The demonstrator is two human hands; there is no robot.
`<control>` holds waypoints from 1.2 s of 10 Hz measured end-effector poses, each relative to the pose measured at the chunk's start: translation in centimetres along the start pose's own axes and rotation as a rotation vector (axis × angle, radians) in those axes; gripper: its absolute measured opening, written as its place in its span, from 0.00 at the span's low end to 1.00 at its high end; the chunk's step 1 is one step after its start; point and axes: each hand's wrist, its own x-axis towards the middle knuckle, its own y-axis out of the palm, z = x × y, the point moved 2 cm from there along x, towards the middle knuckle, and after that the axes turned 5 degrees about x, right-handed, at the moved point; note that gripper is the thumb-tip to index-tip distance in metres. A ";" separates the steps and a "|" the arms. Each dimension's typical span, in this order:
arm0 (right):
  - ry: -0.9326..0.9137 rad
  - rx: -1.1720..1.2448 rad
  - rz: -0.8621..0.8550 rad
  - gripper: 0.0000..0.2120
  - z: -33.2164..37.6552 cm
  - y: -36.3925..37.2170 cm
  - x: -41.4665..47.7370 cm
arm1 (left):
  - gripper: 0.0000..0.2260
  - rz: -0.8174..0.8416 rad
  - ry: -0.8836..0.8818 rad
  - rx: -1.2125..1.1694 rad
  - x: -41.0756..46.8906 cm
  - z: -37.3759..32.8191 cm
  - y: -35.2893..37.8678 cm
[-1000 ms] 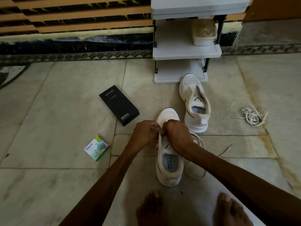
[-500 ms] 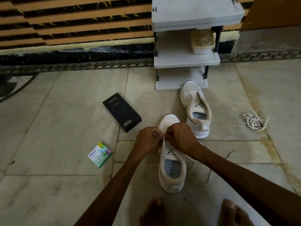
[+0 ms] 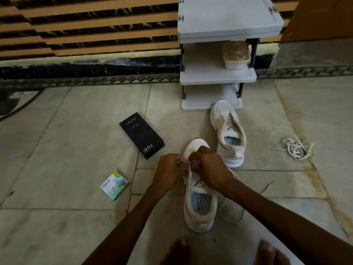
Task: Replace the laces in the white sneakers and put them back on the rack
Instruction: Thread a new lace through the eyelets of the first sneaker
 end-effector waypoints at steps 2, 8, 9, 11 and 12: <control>0.005 -0.066 0.016 0.17 -0.5 0.4 0.3 | 0.07 -0.533 -0.044 0.187 2.4 3.4 -5.7; 0.025 0.087 -0.037 0.17 -1.5 0.4 1.0 | 0.11 0.211 -0.033 -1.063 0.3 -3.4 -7.9; 0.021 0.115 -0.049 0.16 -1.6 0.4 1.0 | 0.07 0.034 0.144 -1.556 0.6 -4.8 -11.8; 0.025 0.096 -0.041 0.16 -1.5 0.2 1.2 | 0.11 0.150 -0.020 -0.916 -0.5 -5.8 -6.6; 0.022 0.097 -0.057 0.16 -1.7 0.2 1.2 | 0.16 0.137 0.072 0.505 0.0 -2.4 -3.6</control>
